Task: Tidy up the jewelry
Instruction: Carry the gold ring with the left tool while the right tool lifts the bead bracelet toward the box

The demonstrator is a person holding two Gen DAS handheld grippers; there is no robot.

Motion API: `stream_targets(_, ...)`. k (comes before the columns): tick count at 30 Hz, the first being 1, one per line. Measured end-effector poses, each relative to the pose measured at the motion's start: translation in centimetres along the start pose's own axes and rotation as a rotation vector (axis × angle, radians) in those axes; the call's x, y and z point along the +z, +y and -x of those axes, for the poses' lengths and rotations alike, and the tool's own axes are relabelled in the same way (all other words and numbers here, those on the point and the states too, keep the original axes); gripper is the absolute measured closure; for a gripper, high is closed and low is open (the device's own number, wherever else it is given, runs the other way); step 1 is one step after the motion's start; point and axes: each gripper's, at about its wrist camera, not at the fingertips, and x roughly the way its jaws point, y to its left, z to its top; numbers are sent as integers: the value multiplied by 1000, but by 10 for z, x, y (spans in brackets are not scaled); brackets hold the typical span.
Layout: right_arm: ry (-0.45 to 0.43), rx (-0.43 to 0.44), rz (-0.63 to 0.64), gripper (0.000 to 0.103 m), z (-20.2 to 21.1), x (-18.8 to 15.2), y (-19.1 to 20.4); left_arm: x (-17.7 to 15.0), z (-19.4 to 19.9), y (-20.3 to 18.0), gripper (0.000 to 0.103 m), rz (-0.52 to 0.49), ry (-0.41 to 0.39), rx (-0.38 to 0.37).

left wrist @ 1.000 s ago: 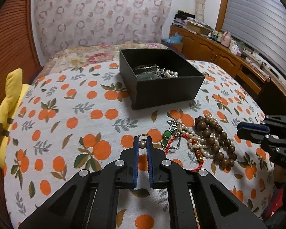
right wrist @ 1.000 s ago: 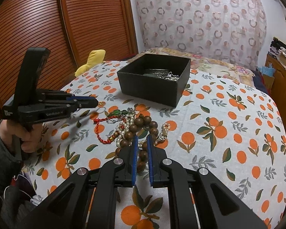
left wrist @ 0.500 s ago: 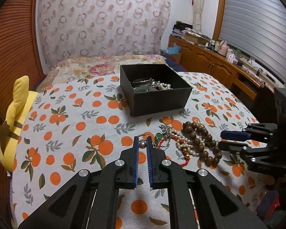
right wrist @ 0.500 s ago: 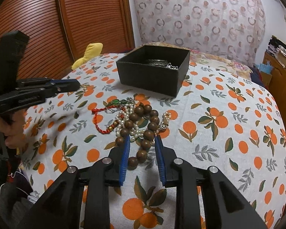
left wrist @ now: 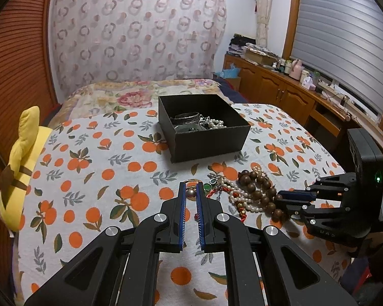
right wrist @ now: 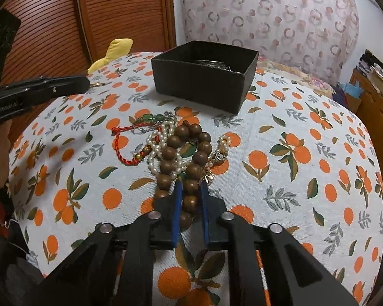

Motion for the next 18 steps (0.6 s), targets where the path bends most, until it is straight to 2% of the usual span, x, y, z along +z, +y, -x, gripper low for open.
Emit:
stream_targets(6, -75, 9, -11, 88, 19, 3, -5, 5, 4, -2, 96, 2, -11, 0)
stream_targets(18, -214, 15, 28, 88, 59, 38, -8, 20, 8, -11, 96, -12, -51, -12)
